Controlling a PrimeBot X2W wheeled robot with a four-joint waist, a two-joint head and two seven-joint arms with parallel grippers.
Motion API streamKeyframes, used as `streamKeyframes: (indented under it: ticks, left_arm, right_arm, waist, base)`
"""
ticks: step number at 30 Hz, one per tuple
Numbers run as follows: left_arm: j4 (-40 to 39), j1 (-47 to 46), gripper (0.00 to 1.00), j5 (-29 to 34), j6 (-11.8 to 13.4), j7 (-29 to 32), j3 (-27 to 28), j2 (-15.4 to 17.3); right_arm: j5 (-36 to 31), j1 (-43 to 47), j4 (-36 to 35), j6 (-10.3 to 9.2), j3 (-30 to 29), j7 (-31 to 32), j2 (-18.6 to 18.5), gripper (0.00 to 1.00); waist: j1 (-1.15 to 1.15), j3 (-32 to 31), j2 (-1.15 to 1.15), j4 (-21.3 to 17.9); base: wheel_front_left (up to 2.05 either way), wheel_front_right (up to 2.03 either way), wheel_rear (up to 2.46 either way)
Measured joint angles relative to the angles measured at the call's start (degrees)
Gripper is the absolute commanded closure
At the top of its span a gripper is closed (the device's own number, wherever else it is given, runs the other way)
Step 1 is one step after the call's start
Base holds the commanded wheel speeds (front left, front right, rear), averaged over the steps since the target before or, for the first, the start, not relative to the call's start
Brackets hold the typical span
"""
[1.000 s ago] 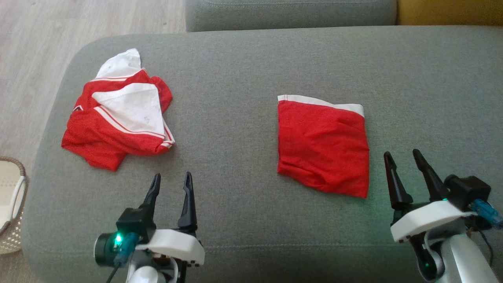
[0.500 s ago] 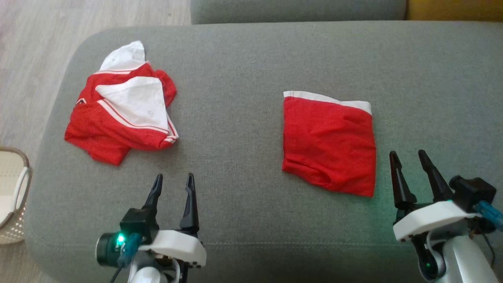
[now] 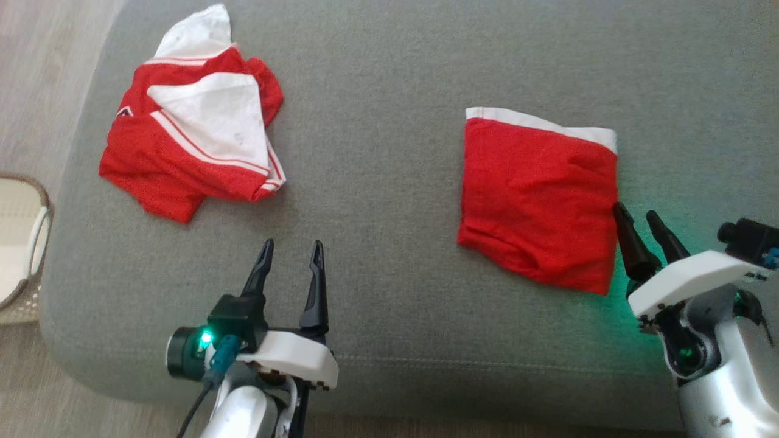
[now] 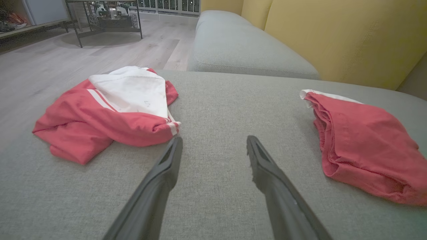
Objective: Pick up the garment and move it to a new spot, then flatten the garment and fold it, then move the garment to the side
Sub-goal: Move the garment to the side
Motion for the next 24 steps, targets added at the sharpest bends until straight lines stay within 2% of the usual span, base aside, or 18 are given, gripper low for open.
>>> streamKeyframes:
  ticks: [12, 13, 14, 24]
  left_arm:
    - [0.23, -2.04, 0.0, 0.0, 0.92, 0.0, -1.87, 0.0]
    - [0.23, -2.07, 0.0, 0.0, 0.92, 0.0, -1.98, 0.0]
    - [0.24, -2.09, 0.0, 0.0, 0.93, 0.0, -2.1, -0.01]
    - [1.23, -4.0, 0.0, 0.03, 0.85, 0.0, -3.12, -0.03]
  right_arm:
    - [2.0, -5.01, 5.6, 0.0, 3.1, 2.16, -1.92, 0.01]
    - [2.05, -5.33, 5.91, 0.0, 3.68, 2.16, -2.12, 0.63]
    - [2.16, -5.67, 6.19, 0.0, 4.19, 2.15, -2.37, 1.0]
    - [-4.21, -10.16, 8.23, 0.0, 11.62, -1.69, -7.49, 1.0]
  waist:
    - [0.0, 2.93, 0.0, 2.61]
    - [0.0, 3.09, 0.0, 2.73]
    - [0.0, 3.26, 0.0, 2.82]
    - [0.0, 4.77, 0.0, 1.78]
  base:
    - [0.0, 0.0, 0.0]
    - [0.0, 0.0, 0.0]
    - [0.0, 0.0, 0.0]
    - [0.0, 0.0, 0.0]
